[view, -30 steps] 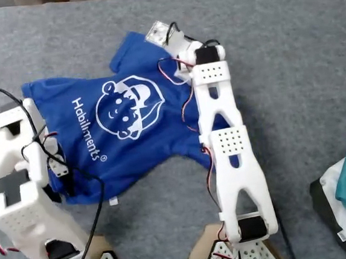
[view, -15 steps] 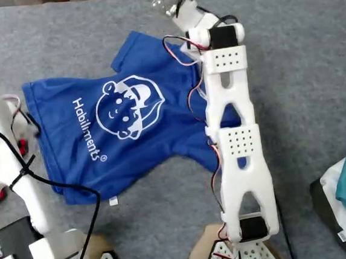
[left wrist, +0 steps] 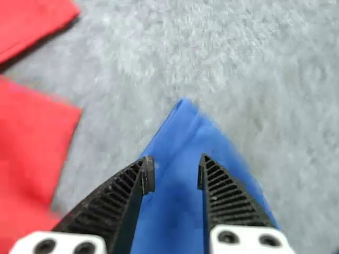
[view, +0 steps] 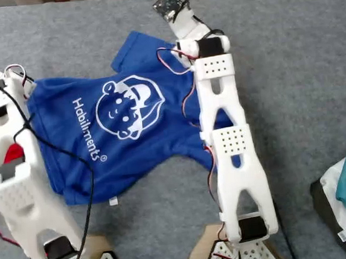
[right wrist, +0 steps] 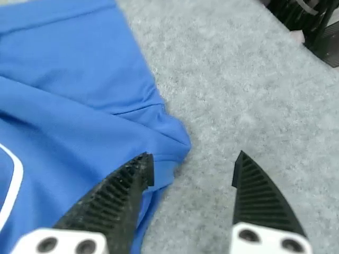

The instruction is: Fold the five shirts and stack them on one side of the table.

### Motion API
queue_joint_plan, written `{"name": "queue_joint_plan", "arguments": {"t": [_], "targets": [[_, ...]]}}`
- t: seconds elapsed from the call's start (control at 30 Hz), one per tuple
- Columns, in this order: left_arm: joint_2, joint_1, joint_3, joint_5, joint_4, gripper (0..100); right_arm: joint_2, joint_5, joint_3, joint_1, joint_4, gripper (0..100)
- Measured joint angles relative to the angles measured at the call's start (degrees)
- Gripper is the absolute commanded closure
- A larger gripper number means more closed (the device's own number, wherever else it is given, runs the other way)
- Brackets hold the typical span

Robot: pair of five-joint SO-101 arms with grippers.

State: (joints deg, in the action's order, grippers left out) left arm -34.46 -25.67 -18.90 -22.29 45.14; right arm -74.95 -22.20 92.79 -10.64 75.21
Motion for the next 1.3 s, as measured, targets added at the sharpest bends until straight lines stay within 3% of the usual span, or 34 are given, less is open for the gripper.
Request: {"name": "queue_joint_plan", "arguments": {"t": [0.33,0.53,1.2,1.3], "targets": [[-24.53,0.26,-39.30,0.00,10.29,85,0.00,0.35,0.09,0.09,-0.35,74.9],[-34.37,0.26,-54.24,0.00,15.47,85,-0.35,0.35,0.09,0.79,-0.44,74.9],[-38.07,0.26,-58.20,7.91,23.03,86,-2.11,0.35,0.09,0.88,-1.85,74.9],[-38.07,0.53,-58.20,8.09,23.21,94,-2.11,0.35,0.09,0.88,-1.85,74.9]]}}
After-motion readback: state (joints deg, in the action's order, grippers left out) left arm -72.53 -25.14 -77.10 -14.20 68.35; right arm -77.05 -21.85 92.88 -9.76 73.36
